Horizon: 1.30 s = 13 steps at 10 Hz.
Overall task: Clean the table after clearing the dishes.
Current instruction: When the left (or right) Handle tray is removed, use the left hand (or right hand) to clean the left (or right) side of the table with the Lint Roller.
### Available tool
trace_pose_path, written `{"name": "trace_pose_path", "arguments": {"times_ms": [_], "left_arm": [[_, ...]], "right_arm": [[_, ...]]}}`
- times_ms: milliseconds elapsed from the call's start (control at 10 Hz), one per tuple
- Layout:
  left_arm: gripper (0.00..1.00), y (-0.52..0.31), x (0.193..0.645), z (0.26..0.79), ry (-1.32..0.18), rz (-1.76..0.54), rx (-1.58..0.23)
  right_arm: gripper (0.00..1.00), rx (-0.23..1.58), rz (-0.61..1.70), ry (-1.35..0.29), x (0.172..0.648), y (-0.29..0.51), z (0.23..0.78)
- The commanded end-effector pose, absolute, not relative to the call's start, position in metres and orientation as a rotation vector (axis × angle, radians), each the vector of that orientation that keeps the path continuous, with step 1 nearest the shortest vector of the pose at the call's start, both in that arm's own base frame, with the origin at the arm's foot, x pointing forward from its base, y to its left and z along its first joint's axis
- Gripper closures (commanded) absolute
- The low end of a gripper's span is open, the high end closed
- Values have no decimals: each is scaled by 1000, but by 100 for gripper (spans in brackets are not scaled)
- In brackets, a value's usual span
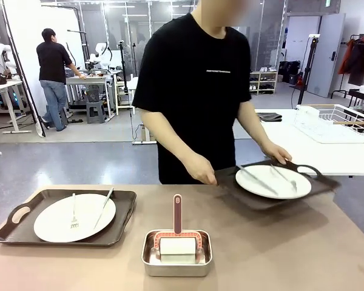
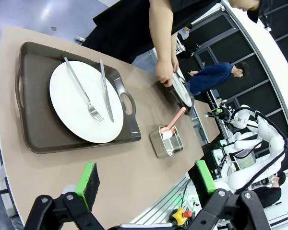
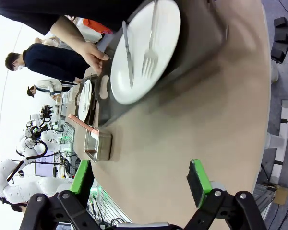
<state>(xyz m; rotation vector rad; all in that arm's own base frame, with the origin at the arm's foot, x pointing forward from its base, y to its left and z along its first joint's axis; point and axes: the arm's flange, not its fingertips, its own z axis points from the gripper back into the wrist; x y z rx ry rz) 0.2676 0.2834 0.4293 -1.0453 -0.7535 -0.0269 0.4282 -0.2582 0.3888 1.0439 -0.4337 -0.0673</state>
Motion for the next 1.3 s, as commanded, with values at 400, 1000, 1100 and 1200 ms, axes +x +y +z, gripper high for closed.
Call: {"name": "trace_pose_path", "arguments": {"times_ms": [400,1000,1100,1200], "left_arm": [[0,285,265,429,-762,-23,-1059],[0,285,265,429,-762,-23,-1059],[0,285,265,429,-762,-23,-1059],[0,285,265,429,-762,-23,-1059]], "right_arm": [[0,1045,-67,-437,427,-259,391],[0,1045,-67,-437,427,-259,391],[0,1045,-67,-437,427,-259,391],[0,1045,-67,-437,427,-259,391]]}}
